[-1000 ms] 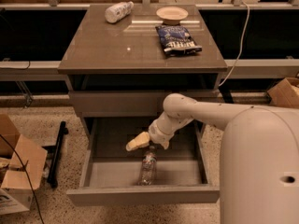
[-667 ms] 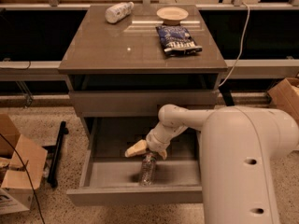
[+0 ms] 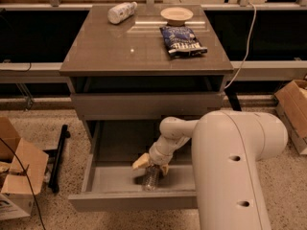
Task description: Pick water bottle from middle drawer and place on counter
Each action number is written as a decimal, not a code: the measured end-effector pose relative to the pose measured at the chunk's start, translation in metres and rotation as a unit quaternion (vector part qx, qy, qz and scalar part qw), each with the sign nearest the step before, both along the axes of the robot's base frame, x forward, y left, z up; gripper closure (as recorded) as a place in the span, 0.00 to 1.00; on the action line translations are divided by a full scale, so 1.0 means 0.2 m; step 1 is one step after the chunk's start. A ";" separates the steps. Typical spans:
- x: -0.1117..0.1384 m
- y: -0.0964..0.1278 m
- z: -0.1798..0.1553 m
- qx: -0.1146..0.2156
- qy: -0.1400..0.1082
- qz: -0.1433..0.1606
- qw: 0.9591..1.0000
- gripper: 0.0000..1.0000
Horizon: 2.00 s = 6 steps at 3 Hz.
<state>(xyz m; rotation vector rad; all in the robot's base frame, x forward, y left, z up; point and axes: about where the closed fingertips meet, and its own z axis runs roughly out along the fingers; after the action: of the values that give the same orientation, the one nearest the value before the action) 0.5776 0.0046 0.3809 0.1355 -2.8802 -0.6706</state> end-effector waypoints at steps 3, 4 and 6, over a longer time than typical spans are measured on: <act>-0.05 -0.04 0.15 -0.024 -0.015 -0.003 1.000 0.87; -0.05 -0.08 0.34 0.002 -0.033 0.011 0.999 1.00; -0.15 -0.24 0.90 0.080 -0.114 0.089 0.986 1.00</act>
Offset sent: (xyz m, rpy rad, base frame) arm -0.0054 -0.0090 0.0279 -0.0978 -0.0277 -0.0160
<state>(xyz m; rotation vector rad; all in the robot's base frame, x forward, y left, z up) 0.5479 -0.0438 0.5605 0.5160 -2.9739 -0.9051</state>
